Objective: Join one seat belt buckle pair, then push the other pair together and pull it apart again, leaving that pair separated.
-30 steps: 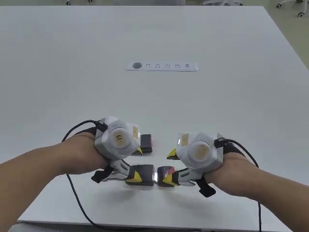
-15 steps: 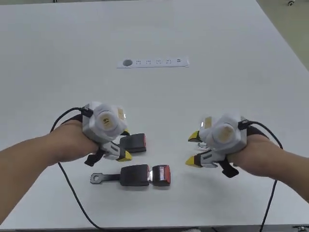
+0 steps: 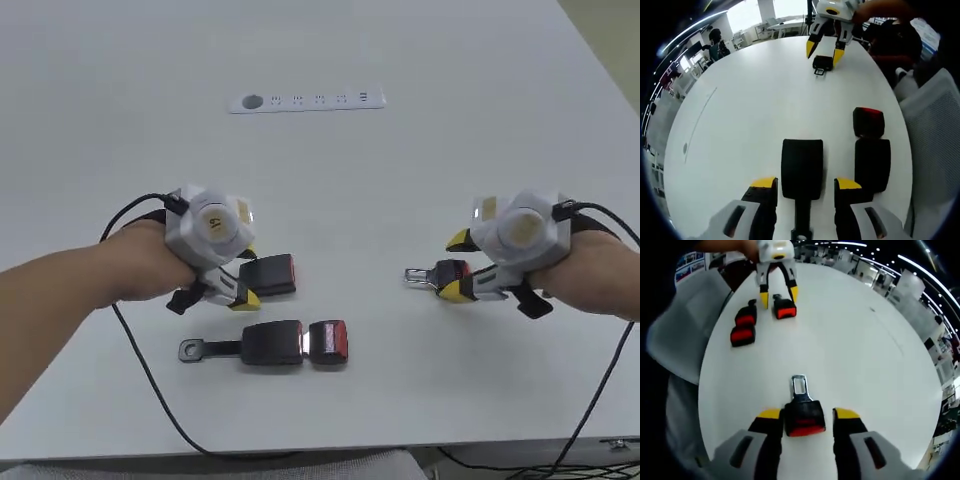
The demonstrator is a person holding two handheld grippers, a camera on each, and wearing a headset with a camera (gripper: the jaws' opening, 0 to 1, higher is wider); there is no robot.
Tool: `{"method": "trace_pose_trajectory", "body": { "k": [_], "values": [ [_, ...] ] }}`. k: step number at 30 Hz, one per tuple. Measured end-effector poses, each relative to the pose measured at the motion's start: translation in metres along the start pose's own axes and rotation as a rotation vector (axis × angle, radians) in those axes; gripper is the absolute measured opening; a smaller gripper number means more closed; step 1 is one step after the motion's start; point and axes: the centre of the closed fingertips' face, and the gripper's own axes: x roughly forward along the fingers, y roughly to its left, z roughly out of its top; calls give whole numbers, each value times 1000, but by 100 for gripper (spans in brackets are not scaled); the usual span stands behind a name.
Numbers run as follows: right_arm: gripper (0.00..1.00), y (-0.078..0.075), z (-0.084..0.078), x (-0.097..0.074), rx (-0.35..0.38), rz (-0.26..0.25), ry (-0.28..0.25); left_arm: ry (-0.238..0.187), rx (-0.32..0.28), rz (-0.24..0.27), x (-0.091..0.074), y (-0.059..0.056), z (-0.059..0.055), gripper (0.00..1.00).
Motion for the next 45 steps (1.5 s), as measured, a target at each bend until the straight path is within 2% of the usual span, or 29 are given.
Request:
{"method": "trace_pose_trajectory", "body": {
  "k": [7,9,13,15,24,27,30,39,45],
  "values": [
    [36,4,-9,2,0,41,9,10,44,-44,6,-5,2,45],
    [36,4,-9,2,-7,49,8,19,56,-41,7,-3,2,44],
    [34,6,-7,1,-34,56,27,8,60,-42,8,4,4,37],
    [33,7,-7,0,-43,65,37,7,60,-54,9,3,4,36],
    [33,10,-6,0,-66,78,57,27,46,-55,9,0,4,35],
    [33,11,-5,1,-116,95,83,41,34,-47,9,0,3,35],
    [33,11,-5,2,-133,106,96,37,22,-42,9,0,3,35],
    [33,10,-6,2,-133,115,92,50,-8,-35,9,-1,4,35],
    [33,10,-4,4,-138,116,87,35,-4,-36,9,-1,3,34]
  ]
}}
